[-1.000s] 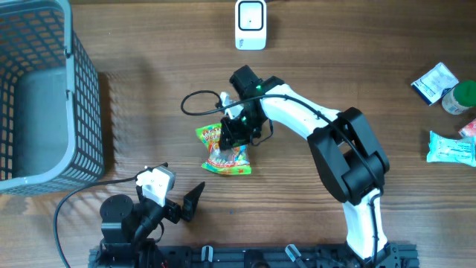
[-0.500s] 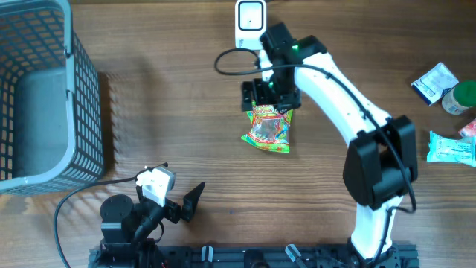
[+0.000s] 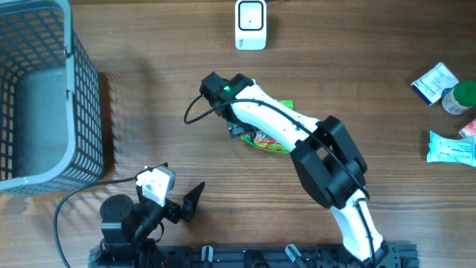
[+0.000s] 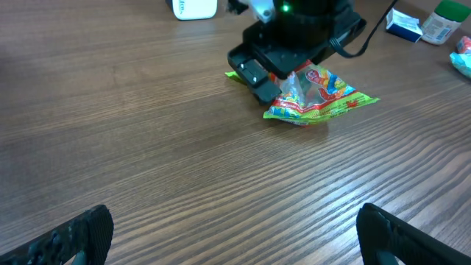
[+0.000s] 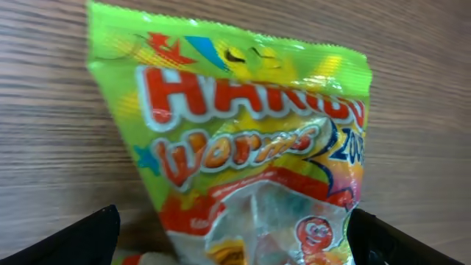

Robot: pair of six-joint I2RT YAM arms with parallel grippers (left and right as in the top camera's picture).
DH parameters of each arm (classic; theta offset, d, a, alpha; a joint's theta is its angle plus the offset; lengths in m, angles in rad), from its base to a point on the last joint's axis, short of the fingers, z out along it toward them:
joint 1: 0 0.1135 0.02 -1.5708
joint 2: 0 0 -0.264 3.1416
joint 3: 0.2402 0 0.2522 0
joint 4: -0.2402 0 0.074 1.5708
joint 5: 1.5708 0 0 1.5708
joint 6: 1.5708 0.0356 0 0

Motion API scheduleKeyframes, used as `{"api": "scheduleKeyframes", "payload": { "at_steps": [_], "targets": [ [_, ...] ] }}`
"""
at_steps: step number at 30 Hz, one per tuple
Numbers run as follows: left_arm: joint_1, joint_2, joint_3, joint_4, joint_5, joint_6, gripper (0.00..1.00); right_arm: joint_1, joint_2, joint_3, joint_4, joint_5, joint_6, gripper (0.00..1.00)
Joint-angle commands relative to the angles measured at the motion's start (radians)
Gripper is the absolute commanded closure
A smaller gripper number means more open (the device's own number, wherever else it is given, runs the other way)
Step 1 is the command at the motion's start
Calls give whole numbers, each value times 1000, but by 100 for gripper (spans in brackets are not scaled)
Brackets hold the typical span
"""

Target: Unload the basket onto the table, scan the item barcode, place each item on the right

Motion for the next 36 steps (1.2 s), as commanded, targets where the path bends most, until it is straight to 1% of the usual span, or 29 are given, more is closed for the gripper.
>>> {"api": "scheduleKeyframes", "payload": {
  "at_steps": [1,2,4,6,7,9,11,12,13,15,16,18,20,21,22,23,24,26,28,30,31,33,35,36],
  "targets": [
    [-4,-6,-3,3,1,-3,0,0,110,6,-73,96,88,1],
    [-4,-6,-3,3,1,-3,0,-3,133,6,-95,91,102,14],
    [-4,-6,-3,3,1,-3,0,-6,168,6,-121,79,132,73],
    [-4,-6,-3,3,1,-3,0,-5,166,19,-124,49,155,92],
    [-4,-6,-3,3,1,-3,0,-5,166,51,-139,6,153,95],
    [-3,-6,-3,3,1,-3,0,-6,162,156,-204,-66,127,96],
    [-4,-6,-3,3,1,-3,0,-21,139,282,-222,-271,-52,96],
    [-4,-6,-3,3,1,-3,0,-40,103,351,-223,-505,-197,96],
    [-3,-6,-3,3,1,-3,0,-55,77,373,-222,-636,-265,96],
    [-4,-6,-3,3,1,-3,0,-106,6,376,-226,-915,-407,95],
    [-4,-6,-3,3,1,-3,0,-127,-7,376,-234,-1030,-470,96],
    [-4,-6,-3,3,1,-3,0,-191,-10,367,-246,-1327,-637,95],
    [-4,-6,-3,3,1,-3,0,-244,-10,342,-245,-1505,-740,95],
    [-4,-6,-3,3,1,-3,0,-279,-10,317,-232,-1659,-815,96],
    [-4,-6,-3,3,1,-3,0,-300,-10,297,-232,-1792,-928,95],
    [-4,-6,-3,3,1,-3,0,-315,-10,270,-217,-1873,-1014,95],
    [-4,-6,-3,3,1,-3,0,-320,-10,240,-167,-1921,-1033,95],
    [-4,-6,-3,3,1,-3,0,-319,-10,176,2,-1971,-1030,95],
    [-4,-6,-3,3,1,-3,0,-315,-10,84,194,-2058,-1064,95],
    [-4,-6,-3,3,1,-3,0,-306,-10,35,332,-2058,-1047,95],
    [-4,-6,-3,3,1,-3,0,-285,-10,31,461,-2058,-1041,95],
    [-4,-6,-3,3,1,-3,0,-273,-10,31,625,-2058,-903,96],
    [-4,-6,-3,3,1,-3,0,-263,-10,31,880,-2058,-565,96],
    [-3,-6,-3,3,1,-3,0,-261,-10,31,1047,-2058,-312,96]
  ]
}}
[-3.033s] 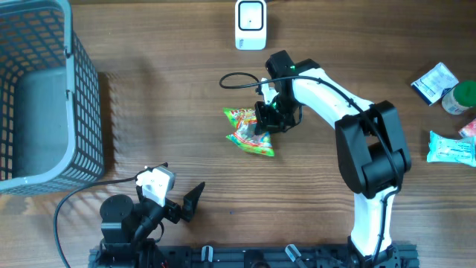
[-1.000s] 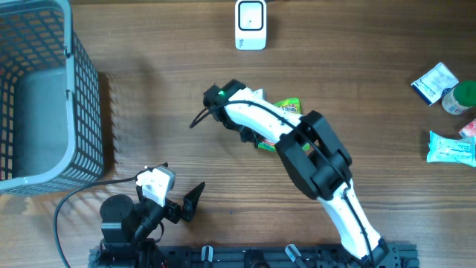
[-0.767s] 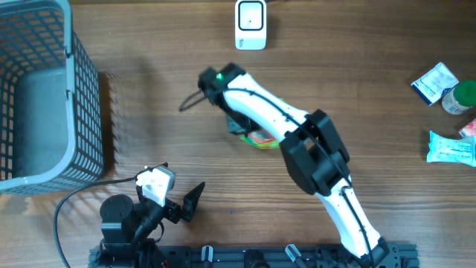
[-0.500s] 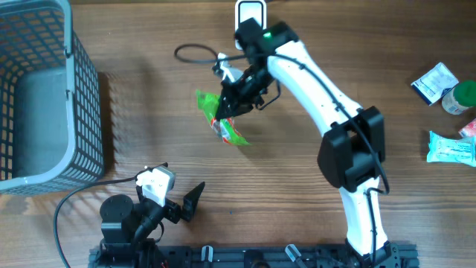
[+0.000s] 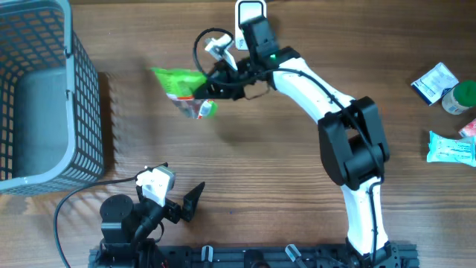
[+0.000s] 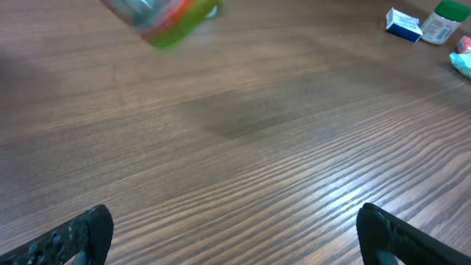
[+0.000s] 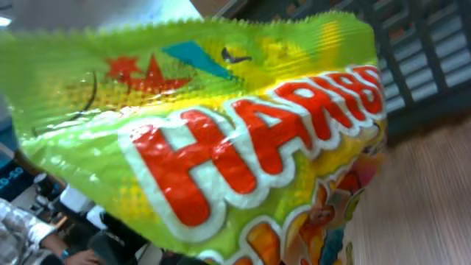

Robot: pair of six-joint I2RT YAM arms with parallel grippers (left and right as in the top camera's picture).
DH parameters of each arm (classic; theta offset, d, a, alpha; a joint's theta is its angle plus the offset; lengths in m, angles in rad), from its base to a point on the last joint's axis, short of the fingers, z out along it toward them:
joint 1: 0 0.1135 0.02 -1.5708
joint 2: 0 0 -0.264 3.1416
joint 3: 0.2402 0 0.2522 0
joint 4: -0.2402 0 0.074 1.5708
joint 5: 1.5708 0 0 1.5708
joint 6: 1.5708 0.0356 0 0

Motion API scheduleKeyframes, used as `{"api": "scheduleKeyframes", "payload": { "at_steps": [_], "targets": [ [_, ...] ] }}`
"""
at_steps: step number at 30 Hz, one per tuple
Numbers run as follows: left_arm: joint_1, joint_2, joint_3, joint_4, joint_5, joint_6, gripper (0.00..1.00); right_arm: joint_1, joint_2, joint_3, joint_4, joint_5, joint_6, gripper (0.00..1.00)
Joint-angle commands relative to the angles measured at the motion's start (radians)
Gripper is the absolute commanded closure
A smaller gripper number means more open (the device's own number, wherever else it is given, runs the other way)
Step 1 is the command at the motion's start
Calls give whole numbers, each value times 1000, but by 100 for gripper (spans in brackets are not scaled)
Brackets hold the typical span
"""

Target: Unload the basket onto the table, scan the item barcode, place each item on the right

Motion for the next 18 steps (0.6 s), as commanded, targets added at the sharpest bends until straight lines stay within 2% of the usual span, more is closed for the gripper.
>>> {"api": "scheduleKeyframes", "payload": {
  "at_steps": [1,2,4,11,14,16,18],
  "targets": [
    [-4,-7,-3,3,1,-3,0,5,-22,17,293,-72,605,96],
    [-4,-7,-3,3,1,-3,0,6,-22,17,352,-72,702,96],
    [-4,-7,-3,3,1,-3,0,10,-22,17,370,-72,751,96],
    [-4,-7,-3,3,1,-3,0,19,-22,17,369,-72,775,96],
    [-4,-7,-3,3,1,-3,0,21,-22,17,424,-72,748,96],
    [-4,-7,-3,3,1,-3,0,16,-22,17,649,-72,960,95],
    [-4,-7,-3,3,1,-3,0,6,-22,17,1116,-72,1408,95]
  ]
}}
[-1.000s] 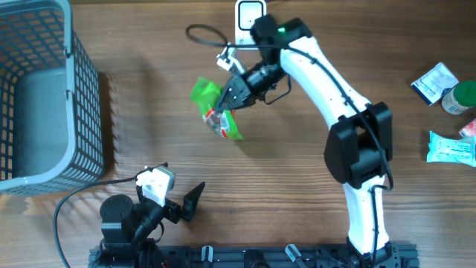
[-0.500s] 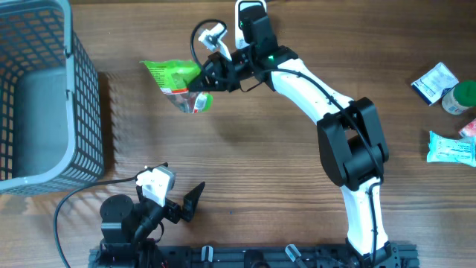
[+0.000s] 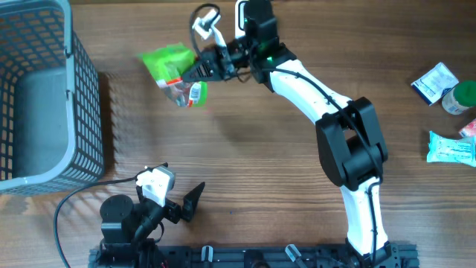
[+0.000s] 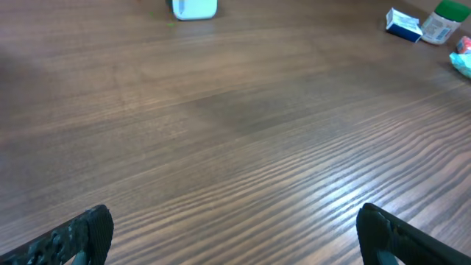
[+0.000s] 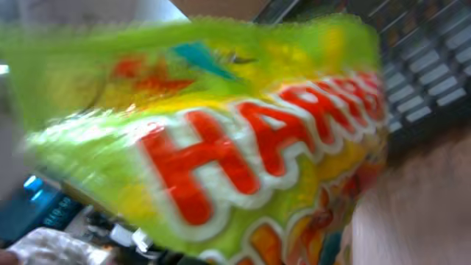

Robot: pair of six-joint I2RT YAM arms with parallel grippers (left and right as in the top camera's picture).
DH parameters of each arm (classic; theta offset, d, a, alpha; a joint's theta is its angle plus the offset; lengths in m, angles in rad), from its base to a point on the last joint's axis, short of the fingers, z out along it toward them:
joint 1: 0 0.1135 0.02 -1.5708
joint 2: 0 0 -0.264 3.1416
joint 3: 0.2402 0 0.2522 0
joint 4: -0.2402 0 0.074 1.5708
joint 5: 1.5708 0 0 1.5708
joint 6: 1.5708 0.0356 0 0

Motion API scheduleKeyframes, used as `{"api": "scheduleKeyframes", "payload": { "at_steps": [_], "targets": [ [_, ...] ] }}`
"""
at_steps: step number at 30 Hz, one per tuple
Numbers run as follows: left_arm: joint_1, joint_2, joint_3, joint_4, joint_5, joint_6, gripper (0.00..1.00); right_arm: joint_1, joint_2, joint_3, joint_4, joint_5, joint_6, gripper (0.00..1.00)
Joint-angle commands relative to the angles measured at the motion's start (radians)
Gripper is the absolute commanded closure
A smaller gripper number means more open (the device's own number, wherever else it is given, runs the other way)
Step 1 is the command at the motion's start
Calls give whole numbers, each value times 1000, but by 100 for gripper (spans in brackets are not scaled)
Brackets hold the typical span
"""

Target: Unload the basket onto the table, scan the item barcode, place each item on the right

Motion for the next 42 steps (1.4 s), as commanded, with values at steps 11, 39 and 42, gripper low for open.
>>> {"api": "scheduleKeyframes", "payload": {
  "at_steps": [11,39,42],
  "targets": [
    [-3,-6,-3,3,0,-3,0,-24,-110,285,803,66,1232,95],
    [-4,-6,-3,3,1,-3,0,26,279,602,-693,2229,-1469,95],
    [-4,-6,-3,2,0,-3,0,40,367,602,-549,2293,-1666,95]
  ]
}}
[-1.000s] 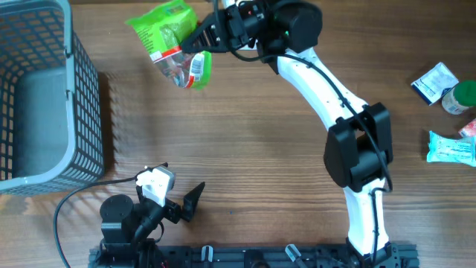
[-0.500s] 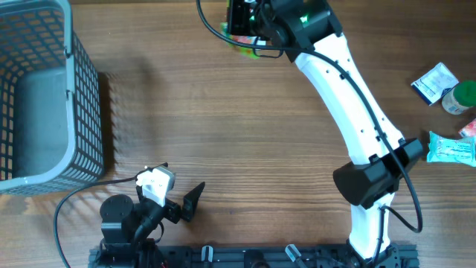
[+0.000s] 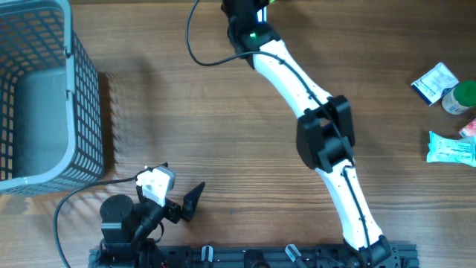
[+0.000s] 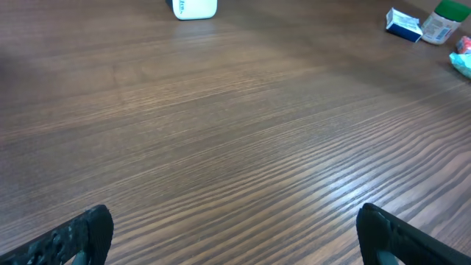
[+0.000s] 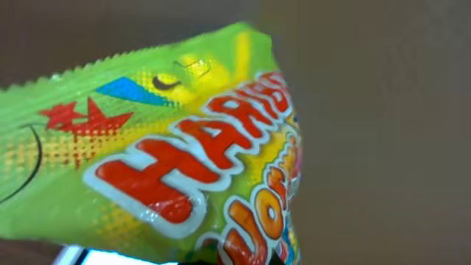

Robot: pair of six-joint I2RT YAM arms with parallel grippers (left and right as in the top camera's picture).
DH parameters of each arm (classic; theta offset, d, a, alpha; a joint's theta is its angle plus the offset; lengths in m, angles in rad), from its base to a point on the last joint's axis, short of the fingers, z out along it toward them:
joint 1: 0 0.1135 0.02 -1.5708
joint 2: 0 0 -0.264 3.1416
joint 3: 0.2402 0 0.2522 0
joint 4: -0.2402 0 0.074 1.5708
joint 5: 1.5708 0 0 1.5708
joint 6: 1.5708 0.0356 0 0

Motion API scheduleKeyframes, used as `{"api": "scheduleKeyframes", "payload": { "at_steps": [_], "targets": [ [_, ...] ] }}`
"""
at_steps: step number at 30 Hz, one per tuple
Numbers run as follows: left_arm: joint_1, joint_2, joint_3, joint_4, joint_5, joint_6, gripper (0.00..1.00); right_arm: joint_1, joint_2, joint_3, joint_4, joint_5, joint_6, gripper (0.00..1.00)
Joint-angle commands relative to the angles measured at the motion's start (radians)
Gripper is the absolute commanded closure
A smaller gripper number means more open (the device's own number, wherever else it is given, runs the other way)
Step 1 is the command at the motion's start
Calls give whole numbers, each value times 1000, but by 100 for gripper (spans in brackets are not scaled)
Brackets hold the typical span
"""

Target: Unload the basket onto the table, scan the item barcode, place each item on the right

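Note:
A green gummy-worm bag (image 5: 169,162) with red lettering fills the right wrist view, close to the camera against a plain brown background. My right gripper is shut on it, its fingers hidden behind the bag. In the overhead view my right arm (image 3: 286,71) reaches to the far edge of the table. It covers the spot of the white scanner, and the bag is out of that view. The scanner (image 4: 195,8) shows at the top of the left wrist view. My left gripper (image 3: 186,202) rests open near the front edge, its fingers (image 4: 81,235) wide apart over bare wood.
A grey mesh basket (image 3: 82,89) stands at the far left. At the right edge lie a blue-white packet (image 3: 435,80), a green-capped bottle (image 3: 460,97) and a teal packet (image 3: 450,147). The table is dark wood.
My right gripper held the bag over the table left of the scanner. Now it is at the table's far edge over the scanner, and the bag has left the overhead view. The left arm has not moved.
My right gripper was down on the bag lying in the middle of the table. It then held the bag in the air left of the scanner, and a little farther left after that. Now the bag is up at the scanner's place.

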Motion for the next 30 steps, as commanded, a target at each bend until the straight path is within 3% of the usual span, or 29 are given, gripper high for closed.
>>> {"api": "scheduleKeyframes", "payload": {
  "at_steps": [1,10,12,15,18,21,25,27,30],
  "targets": [
    [-3,-6,-3,2,1,-3,0,16,73,17,85,102,-209,95],
    [-4,-6,-3,3,1,-3,0,40,101,4,87,140,-225,95],
    [-4,-6,-3,3,1,-3,0,40,36,4,-64,107,-163,95],
    [-4,-6,-3,3,1,-3,0,26,-65,3,-142,124,-133,95],
    [-4,-6,-3,3,1,-3,0,-4,-232,3,-245,312,-139,95],
    [-4,-6,-3,3,1,-3,0,-55,-324,3,-386,356,-106,95],
    [-4,-6,-3,3,1,-3,0,-260,-391,3,-517,317,75,95],
    [-4,-6,-3,3,1,-3,0,-409,-390,-17,-660,150,241,95],
    [-3,-6,-3,3,1,-3,0,-628,-390,-87,-727,134,474,95]
  ]
}}
